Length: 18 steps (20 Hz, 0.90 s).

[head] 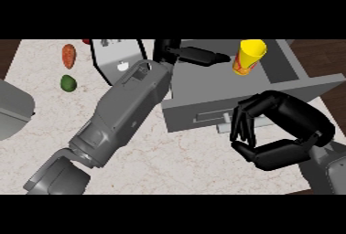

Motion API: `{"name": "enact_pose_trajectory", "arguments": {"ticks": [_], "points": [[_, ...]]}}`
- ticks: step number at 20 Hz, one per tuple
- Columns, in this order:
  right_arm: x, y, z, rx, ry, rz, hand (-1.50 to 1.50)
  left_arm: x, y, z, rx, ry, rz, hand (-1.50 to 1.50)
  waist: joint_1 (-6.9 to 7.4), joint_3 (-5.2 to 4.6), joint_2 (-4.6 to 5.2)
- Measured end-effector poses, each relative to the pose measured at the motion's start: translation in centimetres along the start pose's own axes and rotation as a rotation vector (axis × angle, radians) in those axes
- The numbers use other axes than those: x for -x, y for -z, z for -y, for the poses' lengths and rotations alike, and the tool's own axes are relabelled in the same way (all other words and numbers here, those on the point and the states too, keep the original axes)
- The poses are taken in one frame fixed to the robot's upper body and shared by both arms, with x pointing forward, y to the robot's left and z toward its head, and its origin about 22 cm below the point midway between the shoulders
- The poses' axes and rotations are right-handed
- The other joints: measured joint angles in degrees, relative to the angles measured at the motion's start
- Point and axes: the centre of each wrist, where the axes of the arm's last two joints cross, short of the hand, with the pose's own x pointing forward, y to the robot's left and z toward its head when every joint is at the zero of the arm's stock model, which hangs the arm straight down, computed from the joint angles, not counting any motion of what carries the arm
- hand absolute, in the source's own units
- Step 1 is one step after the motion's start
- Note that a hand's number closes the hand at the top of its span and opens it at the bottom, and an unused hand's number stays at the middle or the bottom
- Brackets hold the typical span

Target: Pick up the cup, place it into the drawer and close the drawer

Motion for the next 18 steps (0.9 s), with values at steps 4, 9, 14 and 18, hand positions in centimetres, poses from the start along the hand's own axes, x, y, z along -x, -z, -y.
{"name": "enact_pose_trajectory", "arguments": {"ticks": [4,9,14,18], "points": [[0.2,-0.7,-0.2,-0.052,-0.124,-0.14,-1.5,0.3,-0.1,-0.2,-0.038,-0.017,0.01,-1.5,2.0,0.04,-0.44],[1.7,-1.1,-1.4,-0.023,-0.298,-0.273,-1.5,1.1,-0.5,-0.8,-0.07,-0.047,0.013,-1.5,5.17,0.07,-0.88],[6.7,-0.9,-3.2,-0.016,-0.367,-0.409,-1.5,1.8,-1.1,-1.7,-0.076,-0.097,0.028,-1.5,8.19,0.08,-1.25],[11.0,-0.3,-3.7,-0.059,-0.399,-0.499,1.5,2.6,-1.9,-3.1,-0.08,-0.13,0.032,-1.5,10.55,0.1,-1.37]]}}
